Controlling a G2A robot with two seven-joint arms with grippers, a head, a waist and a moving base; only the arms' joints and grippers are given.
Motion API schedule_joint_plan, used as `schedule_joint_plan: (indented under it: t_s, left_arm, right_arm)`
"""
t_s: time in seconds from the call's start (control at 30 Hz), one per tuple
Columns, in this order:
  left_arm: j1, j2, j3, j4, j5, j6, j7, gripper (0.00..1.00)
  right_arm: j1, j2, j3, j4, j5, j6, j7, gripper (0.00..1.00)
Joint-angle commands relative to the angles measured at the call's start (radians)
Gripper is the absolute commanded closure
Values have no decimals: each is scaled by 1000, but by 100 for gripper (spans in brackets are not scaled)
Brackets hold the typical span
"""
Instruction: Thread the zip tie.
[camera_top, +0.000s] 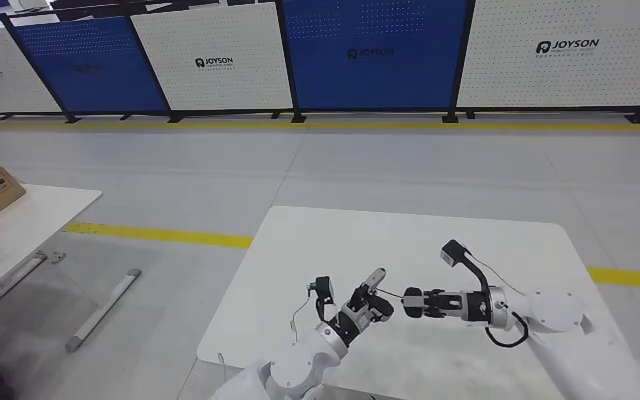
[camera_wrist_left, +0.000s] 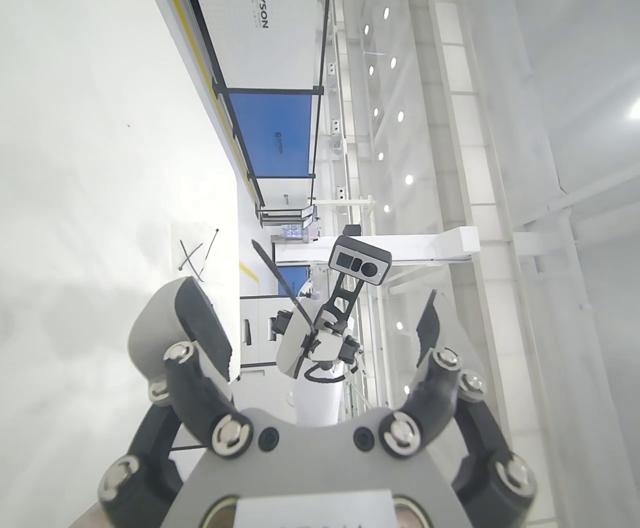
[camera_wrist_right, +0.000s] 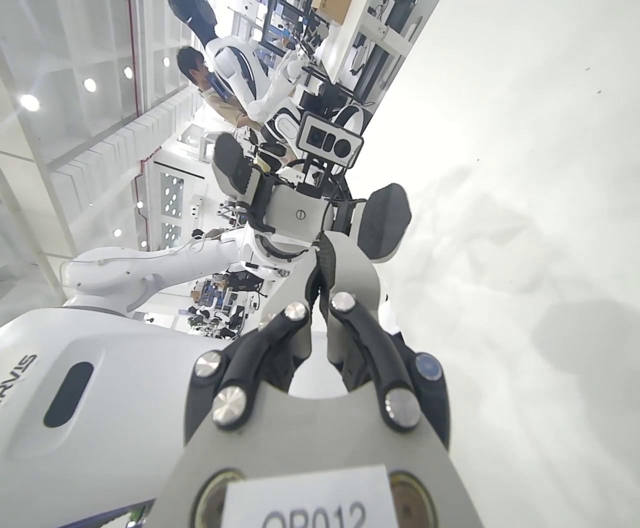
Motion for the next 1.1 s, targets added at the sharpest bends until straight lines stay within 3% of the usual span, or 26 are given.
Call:
schedule_joint_plan:
  t_s: [0.0, 0.07, 0.23, 0.3, 0.6, 0.7, 0.8, 0.83, 0.87, 0.9, 1.07]
  left_arm:
    - [-2, -3, -1, 4, 2, 13, 5, 57]
    - [-3, -5, -1, 6, 12, 15, 5, 68]
    - [9, -8, 0, 2, 50, -5, -17, 69]
    - [15, -8, -5, -1, 57, -23, -34, 74]
    - [32, -12, -19, -2, 83, -47, -56, 76]
    - [35, -14, -22, -3, 91, -43, -60, 68]
    - [38, -16, -25, -1, 99, -44, -67, 78]
    - [39, -16, -27, -1, 101, -45, -68, 84]
    - [39, -17, -28, 0, 103, -46, -70, 96]
    - [41, -17, -30, 0, 106, -47, -72, 100]
    - [45, -20, -35, 0, 112, -46, -76, 100]
  right_arm:
    - [-5, 1, 8, -6, -1, 1, 0, 100]
    - [-10, 3, 14, -10, -3, 4, -2, 100]
    - [-20, 4, 26, -16, -3, 14, -1, 100]
    - [-21, 3, 26, -18, -5, 18, 2, 100]
    - [-20, 0, 29, -11, 1, 37, 14, 100]
    - [-18, -1, 30, -7, -4, 51, 11, 100]
    - [-20, -3, 32, -3, 4, 56, 12, 100]
    - [-20, -4, 32, -1, 5, 58, 13, 100]
    - [-19, -4, 32, -1, 4, 60, 14, 100]
    - [-18, -5, 32, 0, 4, 61, 15, 100]
    - [-16, -7, 32, 1, 0, 64, 19, 100]
